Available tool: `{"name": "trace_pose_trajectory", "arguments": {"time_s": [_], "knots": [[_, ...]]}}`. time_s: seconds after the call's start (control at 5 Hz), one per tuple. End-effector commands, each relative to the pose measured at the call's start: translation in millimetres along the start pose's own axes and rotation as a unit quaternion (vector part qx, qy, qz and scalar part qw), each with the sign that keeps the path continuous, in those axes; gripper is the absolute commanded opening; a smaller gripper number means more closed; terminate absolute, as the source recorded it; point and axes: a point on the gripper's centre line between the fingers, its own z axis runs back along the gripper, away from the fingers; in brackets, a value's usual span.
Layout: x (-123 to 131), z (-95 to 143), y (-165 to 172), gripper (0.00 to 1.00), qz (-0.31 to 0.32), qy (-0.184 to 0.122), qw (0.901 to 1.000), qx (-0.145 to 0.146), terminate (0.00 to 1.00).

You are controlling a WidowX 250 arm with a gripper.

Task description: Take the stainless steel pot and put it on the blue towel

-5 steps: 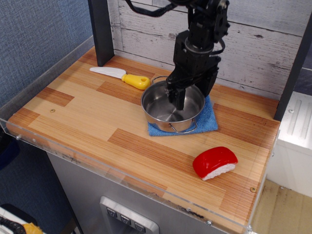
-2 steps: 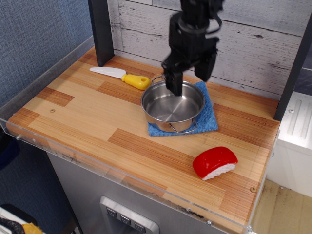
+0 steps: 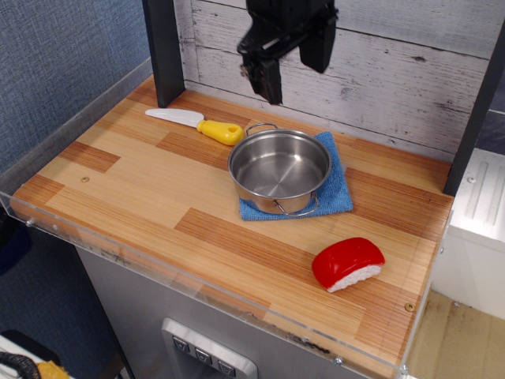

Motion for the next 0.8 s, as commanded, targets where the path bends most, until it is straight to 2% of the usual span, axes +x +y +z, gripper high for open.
{"name": "trace_pose_trajectory", "arguments": {"time_s": [0.0, 0.4, 0.6], "knots": [[1.9, 20.2, 3.9, 1.00, 0.005, -0.010, 0.9997, -0.022, 0.00], [1.9, 20.2, 3.9, 1.00, 0.005, -0.010, 0.9997, -0.022, 0.00], [1.9, 20.2, 3.9, 1.00, 0.005, -0.010, 0.9997, -0.022, 1.00]]}}
